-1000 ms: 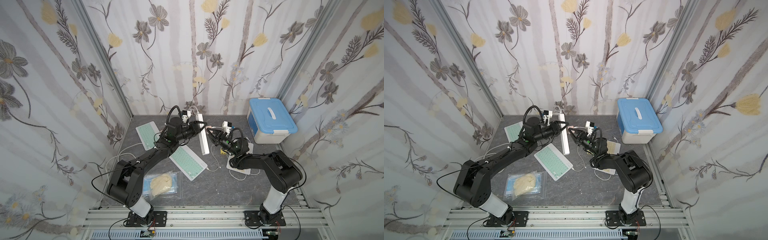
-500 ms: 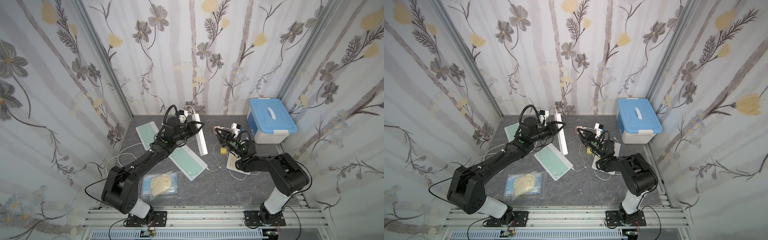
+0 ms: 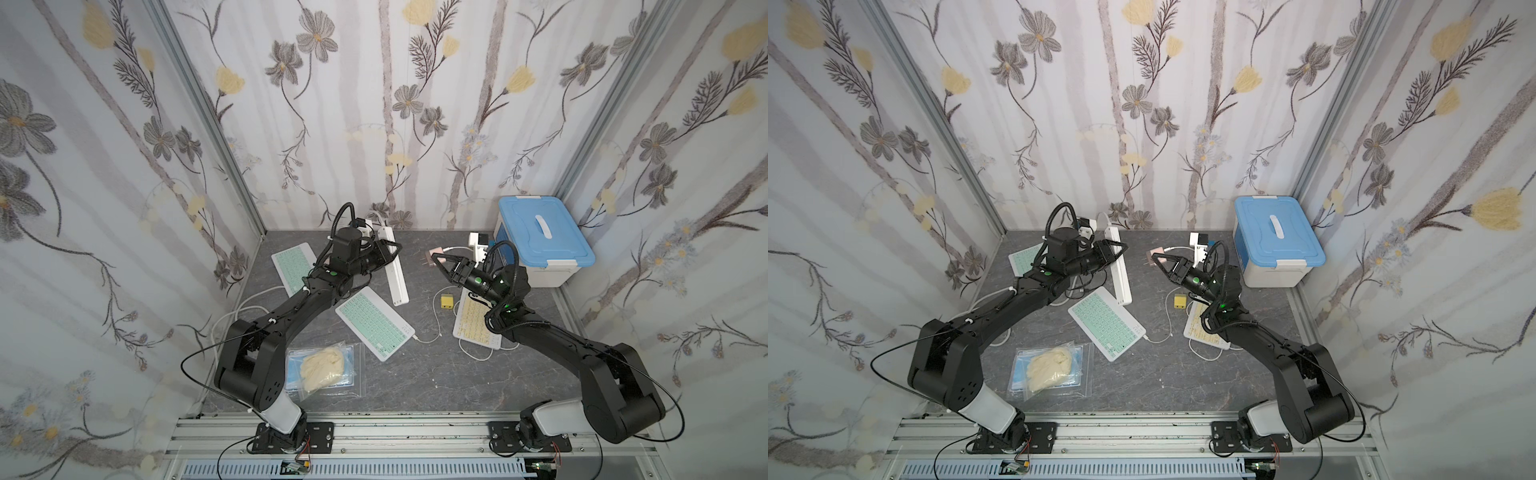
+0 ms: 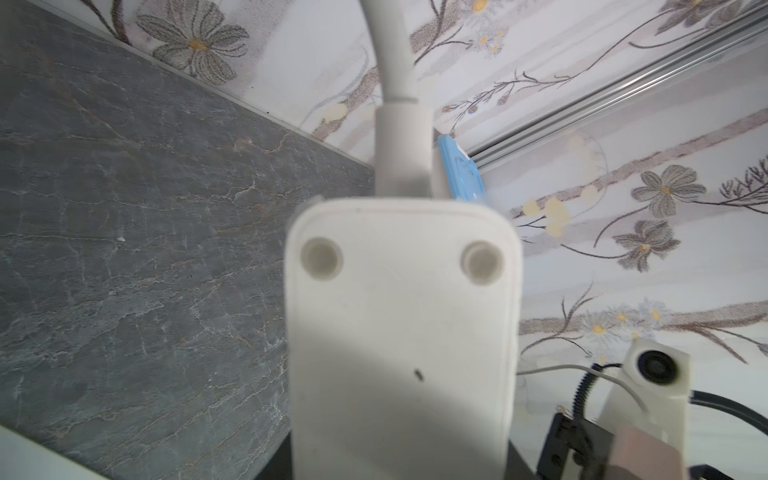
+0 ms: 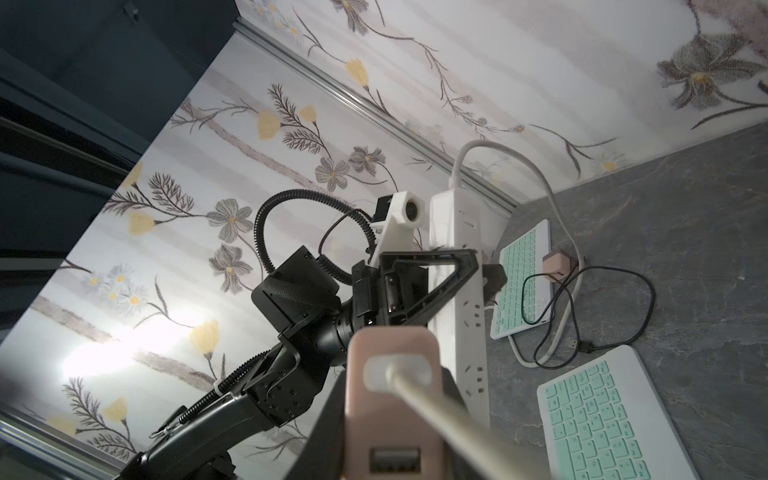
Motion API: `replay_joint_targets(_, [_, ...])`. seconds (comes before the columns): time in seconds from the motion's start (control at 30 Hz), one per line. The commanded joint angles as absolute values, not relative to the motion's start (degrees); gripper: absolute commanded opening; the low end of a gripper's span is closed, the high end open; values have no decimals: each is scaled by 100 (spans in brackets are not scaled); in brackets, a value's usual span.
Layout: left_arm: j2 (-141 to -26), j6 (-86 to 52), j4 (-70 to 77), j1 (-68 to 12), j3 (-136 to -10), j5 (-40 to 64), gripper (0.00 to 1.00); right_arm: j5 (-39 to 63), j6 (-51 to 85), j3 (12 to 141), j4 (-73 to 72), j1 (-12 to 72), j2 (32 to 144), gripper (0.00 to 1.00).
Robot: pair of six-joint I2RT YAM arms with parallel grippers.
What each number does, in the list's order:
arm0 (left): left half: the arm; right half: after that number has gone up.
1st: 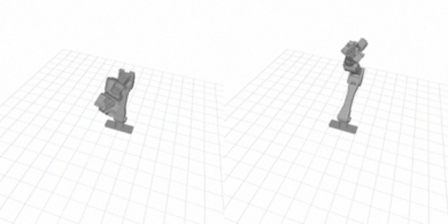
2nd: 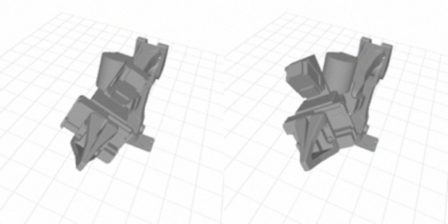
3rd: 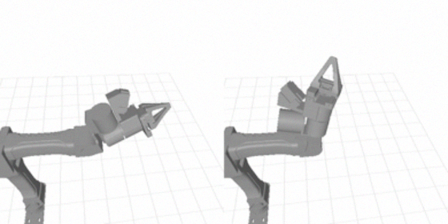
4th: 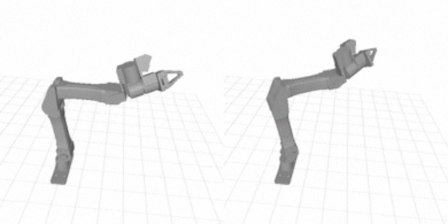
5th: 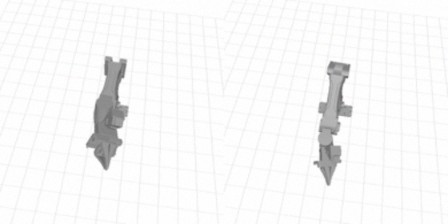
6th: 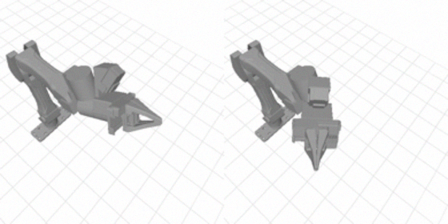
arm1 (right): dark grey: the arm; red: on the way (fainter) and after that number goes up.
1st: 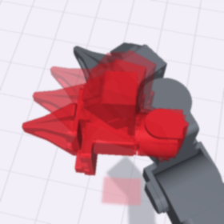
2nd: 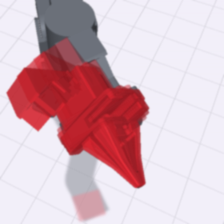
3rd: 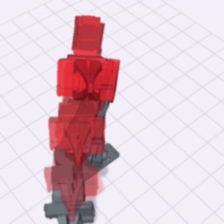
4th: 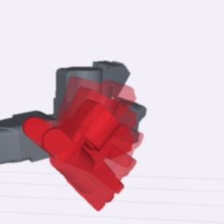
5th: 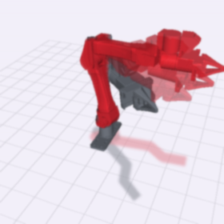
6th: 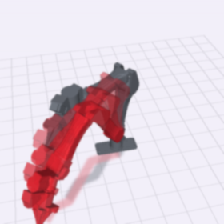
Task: Unplug the wireless keyboard
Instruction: Place the socket at the center of the board.
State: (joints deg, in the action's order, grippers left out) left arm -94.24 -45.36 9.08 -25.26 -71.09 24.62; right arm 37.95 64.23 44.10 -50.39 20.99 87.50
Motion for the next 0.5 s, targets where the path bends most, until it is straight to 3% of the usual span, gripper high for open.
replay_joint_targets(0.0, [-9740, -4178, 828, -2505, -7429, 2297, 0, 4274, 5022, 4485, -3778, 2085, 8508, 0])
replay_joint_targets(0.17, [-10428, -4060, 841, -2505, -7875, 2179, 0, 4579, 4296, 4272, -3634, 2067, 8218, 0])
replay_joint_targets(0.47, [-11843, -4255, 1858, -2448, -8539, 2328, 0, 3866, 2838, 3031, -3701, 2063, 7488, 0])
